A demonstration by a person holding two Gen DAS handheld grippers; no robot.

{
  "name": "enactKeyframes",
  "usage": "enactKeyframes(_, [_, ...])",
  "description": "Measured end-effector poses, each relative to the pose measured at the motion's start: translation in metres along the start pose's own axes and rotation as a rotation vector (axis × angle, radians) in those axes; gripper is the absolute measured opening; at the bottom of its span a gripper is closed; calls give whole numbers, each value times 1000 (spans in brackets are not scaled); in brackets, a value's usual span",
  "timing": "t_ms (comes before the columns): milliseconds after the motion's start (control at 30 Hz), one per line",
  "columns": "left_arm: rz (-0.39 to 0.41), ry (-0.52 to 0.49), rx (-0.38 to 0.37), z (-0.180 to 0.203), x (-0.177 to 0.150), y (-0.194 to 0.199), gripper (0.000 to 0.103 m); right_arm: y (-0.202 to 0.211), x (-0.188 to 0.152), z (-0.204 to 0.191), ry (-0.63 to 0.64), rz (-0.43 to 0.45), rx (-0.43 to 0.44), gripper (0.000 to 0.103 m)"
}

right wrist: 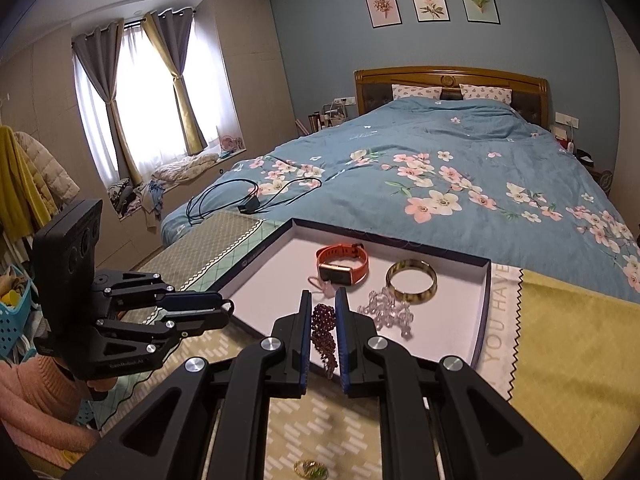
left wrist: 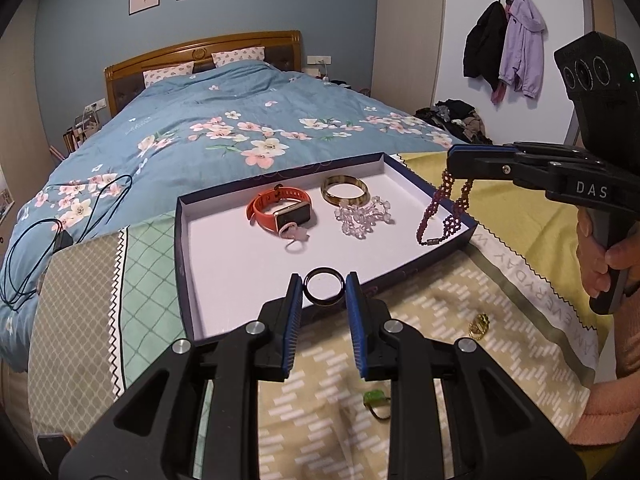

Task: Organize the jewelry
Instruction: 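Carry the beaded bracelet with the right tool while the left tool carries the black ring over the box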

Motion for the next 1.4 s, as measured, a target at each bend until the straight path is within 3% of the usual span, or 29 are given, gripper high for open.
enactKeyframes(633, [-44,-18,27,-12,16,-45,22,-46,5,18,-56,-45,-20,10])
enactKeyframes(1400, [-94,-18,45,-19,23,-82,22,-70,1,28,-102,-80,-6,10])
Point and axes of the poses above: each gripper's, at about its wrist camera, not at the fingertips, and y roughly against the way its jaws point, z to its right, x to its top, the point moved 4 cm from there along -y, roughly the way its jaws point, and after that the axes turned 6 degrees about z, right-handed, at the moved point
